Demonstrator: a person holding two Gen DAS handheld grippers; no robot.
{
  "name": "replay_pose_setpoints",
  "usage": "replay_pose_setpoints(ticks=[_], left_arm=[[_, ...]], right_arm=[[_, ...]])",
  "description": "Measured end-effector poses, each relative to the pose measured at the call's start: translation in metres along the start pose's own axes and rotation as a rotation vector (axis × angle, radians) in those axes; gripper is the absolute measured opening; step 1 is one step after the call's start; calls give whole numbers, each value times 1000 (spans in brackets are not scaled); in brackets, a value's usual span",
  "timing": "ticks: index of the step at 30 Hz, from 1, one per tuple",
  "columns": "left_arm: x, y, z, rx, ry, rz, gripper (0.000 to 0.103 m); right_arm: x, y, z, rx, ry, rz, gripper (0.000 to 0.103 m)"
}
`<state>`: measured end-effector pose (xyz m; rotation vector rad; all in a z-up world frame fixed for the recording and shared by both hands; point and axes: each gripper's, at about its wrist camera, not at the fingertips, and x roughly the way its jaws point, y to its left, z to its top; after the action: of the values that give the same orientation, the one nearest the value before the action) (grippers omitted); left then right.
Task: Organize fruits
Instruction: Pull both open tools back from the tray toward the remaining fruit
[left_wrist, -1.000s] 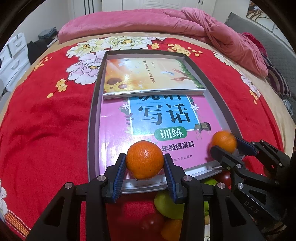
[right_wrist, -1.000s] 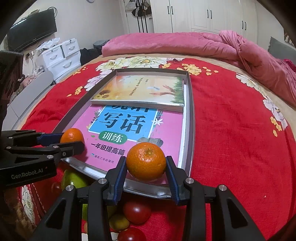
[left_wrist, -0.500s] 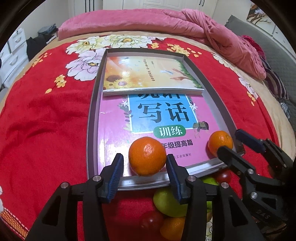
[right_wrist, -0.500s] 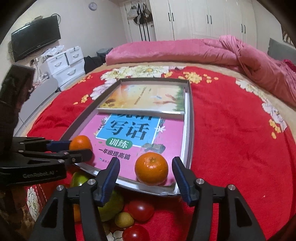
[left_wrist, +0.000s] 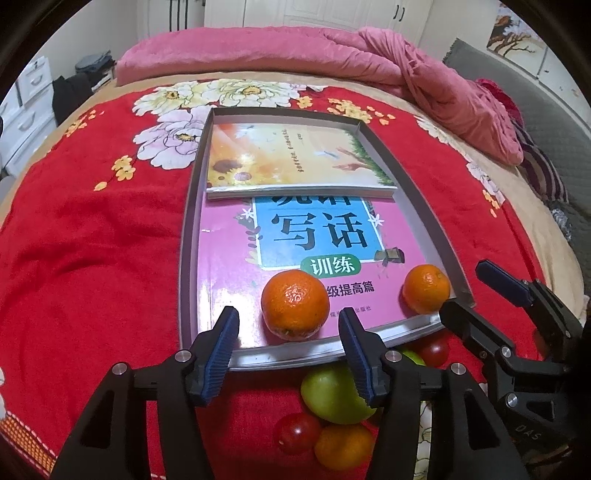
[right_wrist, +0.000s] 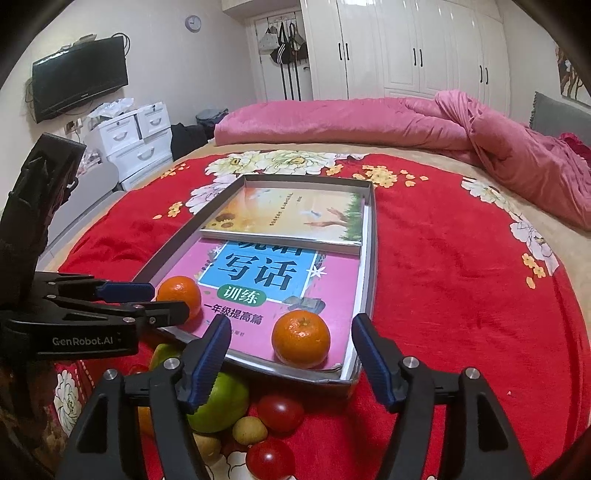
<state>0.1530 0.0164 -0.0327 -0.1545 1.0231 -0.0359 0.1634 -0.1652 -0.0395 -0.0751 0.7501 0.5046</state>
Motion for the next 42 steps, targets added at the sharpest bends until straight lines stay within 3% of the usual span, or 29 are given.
replay_pose_setpoints(ticks=[12,13,15,42], left_arm=[[-16,2,0,-11,-37,-27,61],[-17,2,-1,-11,-39,-28,63],[-21,2,-1,-15,-48,-31,77],[-72,18,5,-63,-159,-77,79]], right_arm=[[-7,-4,-1,16,-22,-6,75],[-8,-5,-1,17,-25,-7,75],[-10,-5,0,19,-29,-9,76],[-37,-19,4,75,-97,-38,85]])
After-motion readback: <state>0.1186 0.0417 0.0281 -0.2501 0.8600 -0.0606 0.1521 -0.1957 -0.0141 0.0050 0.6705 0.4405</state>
